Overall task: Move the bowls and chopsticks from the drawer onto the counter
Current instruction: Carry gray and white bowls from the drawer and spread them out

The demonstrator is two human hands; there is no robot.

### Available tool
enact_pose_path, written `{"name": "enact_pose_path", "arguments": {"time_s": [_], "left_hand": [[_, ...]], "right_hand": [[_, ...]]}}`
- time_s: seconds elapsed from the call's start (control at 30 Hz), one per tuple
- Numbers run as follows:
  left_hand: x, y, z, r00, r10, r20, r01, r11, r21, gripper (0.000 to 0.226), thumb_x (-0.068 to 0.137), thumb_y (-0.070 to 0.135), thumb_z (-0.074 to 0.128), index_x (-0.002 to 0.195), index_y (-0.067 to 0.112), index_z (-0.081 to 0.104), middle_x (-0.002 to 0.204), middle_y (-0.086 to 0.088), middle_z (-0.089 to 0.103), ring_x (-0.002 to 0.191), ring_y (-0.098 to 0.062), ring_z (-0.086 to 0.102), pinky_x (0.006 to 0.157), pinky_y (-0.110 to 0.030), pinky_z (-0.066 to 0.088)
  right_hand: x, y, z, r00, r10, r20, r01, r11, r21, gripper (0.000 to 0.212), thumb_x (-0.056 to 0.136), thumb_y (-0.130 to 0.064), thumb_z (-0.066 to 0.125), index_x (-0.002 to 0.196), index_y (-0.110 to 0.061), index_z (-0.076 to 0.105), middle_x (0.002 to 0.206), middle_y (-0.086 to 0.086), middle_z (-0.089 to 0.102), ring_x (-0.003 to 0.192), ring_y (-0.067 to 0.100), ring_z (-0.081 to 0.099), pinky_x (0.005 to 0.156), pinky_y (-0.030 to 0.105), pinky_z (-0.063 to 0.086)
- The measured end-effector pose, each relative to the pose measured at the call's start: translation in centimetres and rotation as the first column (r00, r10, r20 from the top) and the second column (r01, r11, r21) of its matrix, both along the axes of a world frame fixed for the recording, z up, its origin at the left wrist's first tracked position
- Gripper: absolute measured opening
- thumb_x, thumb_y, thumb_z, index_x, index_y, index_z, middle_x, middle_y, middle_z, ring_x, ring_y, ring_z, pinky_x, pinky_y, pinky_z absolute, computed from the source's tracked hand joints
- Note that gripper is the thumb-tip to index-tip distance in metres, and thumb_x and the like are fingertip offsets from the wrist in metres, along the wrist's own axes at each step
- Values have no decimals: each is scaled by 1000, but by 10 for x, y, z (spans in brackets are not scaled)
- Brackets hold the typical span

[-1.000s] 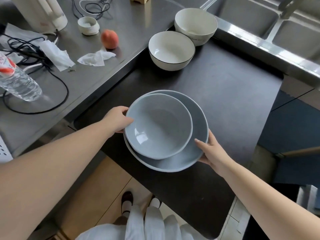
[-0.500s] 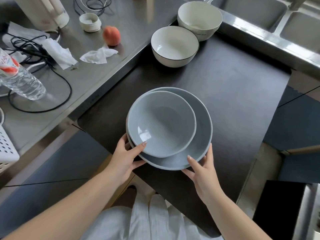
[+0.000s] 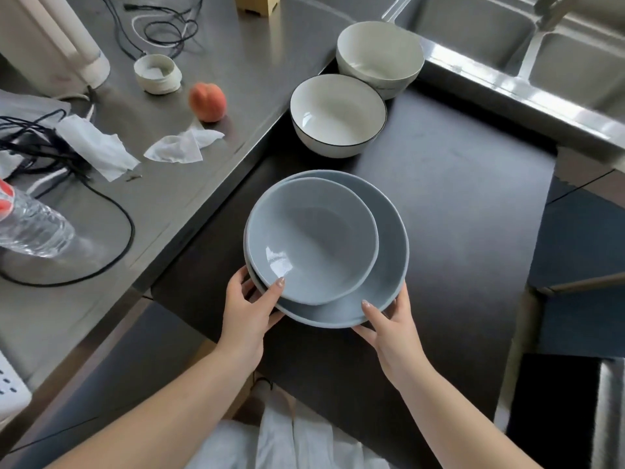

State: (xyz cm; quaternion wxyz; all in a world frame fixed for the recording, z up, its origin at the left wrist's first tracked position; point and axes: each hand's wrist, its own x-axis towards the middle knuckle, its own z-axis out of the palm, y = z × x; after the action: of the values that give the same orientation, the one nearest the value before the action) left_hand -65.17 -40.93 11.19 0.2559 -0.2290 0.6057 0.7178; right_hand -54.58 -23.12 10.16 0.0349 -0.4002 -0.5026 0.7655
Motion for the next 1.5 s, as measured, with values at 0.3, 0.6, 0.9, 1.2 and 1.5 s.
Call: {"name": "enact_pose_path", "arguments": {"time_s": [0.3, 0.6, 0.9, 1.2, 1.5], "left_hand": [[-64, -21, -4, 985, -112, -130, 114, 993, 7, 66, 86, 16, 70, 143, 30, 41, 135, 8, 55, 124, -16, 54, 97, -46, 52], [-94, -26, -8, 980, -107, -166, 104, 994, -27, 58, 89, 17, 67, 141, 30, 46, 133, 7, 58, 122, -15, 56, 98, -44, 51], [-105, -29, -6, 979, -91, -180, 78, 994, -78, 44, 91, 15, 65, 131, 32, 55, 124, 9, 65, 116, -11, 60, 97, -43, 52], [-115, -28, -3, 982, -83, -172, 60, 989, -135, 42, 92, 19, 64, 132, 28, 57, 121, 7, 66, 113, -13, 62, 94, -43, 54], [-140, -34, 5, 867, -407, -287, 266, 866, -424, 64, 88, 28, 65, 146, 34, 38, 145, 8, 41, 135, -11, 39, 113, -42, 35]], "right_hand": [[-59, -29, 1, 997, -37, 74, 30, 996, 87, 83, 91, -12, 64, 146, -54, 17, 143, -11, 43, 132, 20, 44, 88, 41, 57], [-90, -46, 4, 989, -84, 119, 73, 993, 92, 87, 90, -11, 64, 148, -51, 12, 145, -9, 40, 133, 21, 40, 84, 38, 57], [-102, -63, 7, 980, -124, 153, 114, 991, 72, 94, 90, -10, 64, 149, -51, 3, 152, -5, 31, 139, 26, 34, 94, 47, 53], [-108, -70, 9, 986, -88, 144, 73, 992, 105, 95, 91, -12, 62, 150, -46, -5, 145, -6, 36, 122, 20, 47, 96, 51, 51], [-111, -46, 32, 971, -156, 182, 26, 824, 566, 82, 91, -34, 63, 154, -27, 11, 160, -7, 18, 146, 12, 21, 116, 35, 26]]}}
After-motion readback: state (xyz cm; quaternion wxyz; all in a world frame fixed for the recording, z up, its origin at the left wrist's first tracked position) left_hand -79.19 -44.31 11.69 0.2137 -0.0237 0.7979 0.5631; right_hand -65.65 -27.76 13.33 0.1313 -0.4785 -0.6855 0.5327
